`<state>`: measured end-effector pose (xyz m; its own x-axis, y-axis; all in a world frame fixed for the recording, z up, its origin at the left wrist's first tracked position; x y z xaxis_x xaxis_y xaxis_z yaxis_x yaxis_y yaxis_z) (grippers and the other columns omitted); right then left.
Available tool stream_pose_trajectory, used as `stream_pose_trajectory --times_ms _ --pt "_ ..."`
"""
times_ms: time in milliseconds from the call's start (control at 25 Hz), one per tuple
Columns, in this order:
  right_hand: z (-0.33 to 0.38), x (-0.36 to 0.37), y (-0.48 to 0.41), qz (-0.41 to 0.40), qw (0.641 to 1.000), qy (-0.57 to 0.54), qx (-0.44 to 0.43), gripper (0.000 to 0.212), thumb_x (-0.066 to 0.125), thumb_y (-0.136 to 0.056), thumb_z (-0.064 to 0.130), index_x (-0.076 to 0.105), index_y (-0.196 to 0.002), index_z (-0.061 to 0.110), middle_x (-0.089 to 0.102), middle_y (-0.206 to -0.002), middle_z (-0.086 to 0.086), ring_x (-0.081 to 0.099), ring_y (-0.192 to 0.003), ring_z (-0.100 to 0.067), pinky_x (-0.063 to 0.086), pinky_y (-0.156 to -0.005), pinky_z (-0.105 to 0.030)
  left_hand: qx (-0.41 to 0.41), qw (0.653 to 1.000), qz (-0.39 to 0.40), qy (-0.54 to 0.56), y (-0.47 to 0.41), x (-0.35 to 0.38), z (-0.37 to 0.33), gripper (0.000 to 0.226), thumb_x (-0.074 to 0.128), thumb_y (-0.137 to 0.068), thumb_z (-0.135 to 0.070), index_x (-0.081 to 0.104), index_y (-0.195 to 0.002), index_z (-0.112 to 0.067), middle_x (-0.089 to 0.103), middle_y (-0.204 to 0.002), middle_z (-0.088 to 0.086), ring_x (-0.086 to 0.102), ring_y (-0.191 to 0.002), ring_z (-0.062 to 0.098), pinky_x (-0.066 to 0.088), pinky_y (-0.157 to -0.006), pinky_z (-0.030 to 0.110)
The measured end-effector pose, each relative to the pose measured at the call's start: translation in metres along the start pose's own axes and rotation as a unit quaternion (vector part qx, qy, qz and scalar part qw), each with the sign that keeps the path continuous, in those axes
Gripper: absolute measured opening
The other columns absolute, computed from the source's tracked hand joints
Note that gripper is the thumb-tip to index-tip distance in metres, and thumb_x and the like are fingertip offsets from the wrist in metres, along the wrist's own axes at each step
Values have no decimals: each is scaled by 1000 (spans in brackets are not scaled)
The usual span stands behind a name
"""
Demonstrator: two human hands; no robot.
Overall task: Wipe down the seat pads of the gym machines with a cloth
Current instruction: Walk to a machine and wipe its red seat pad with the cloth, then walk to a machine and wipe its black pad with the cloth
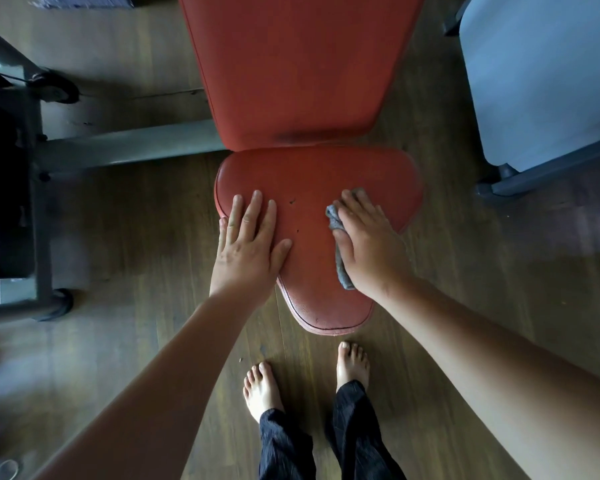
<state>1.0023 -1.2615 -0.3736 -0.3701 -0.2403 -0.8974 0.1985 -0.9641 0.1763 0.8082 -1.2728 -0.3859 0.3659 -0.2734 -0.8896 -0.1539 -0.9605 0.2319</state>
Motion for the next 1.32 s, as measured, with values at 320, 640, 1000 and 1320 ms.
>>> stream_pose_trajectory --times_ms 320,640,1000,1320 --pt "3 -69 -23 -79 993 -80 32 38 48 -104 19 56 -140 14 62 -135 -3 56 -124 -22 48 -100 -39 -50 993 105 -16 -10 -33 -16 66 53 -100 -38 27 -161 -28 15 -171 -3 7 -158 23 24 -123 50" --pt "31 -199 66 -128 971 -157 125 31 49 -103 22 61 -131 20 67 -125 -1 63 -114 -21 46 -97 -32 54 977 191 -73 18 -132 -122 57 55 -100 -40 42 -154 -25 38 -160 4 27 -149 30 31 -120 50" --pt "50 -365 246 -227 929 -163 243 33 47 -105 25 59 -135 18 69 -124 -7 61 -118 -28 44 -97 -33 296 919 174 -195 117 -225 -301 56 51 -102 -44 44 -153 -21 49 -151 7 44 -137 32 37 -115 44" --pt "-2 -433 446 -326 862 -150 357 35 47 -105 27 58 -137 22 69 -126 -3 62 -118 -26 41 -96 -29 458 837 183 -235 229 -219 -475 53 51 -100 -46 48 -149 -25 51 -145 3 43 -136 28 44 -107 47"
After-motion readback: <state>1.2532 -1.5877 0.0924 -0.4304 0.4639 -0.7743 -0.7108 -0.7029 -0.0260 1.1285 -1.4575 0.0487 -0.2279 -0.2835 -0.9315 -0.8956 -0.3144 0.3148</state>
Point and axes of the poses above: each hand's wrist, its own y-axis away from the middle knuckle, its own x-axis out of the palm, z = x × y, the point moved 8 cm from there along -y, towards the middle knuckle
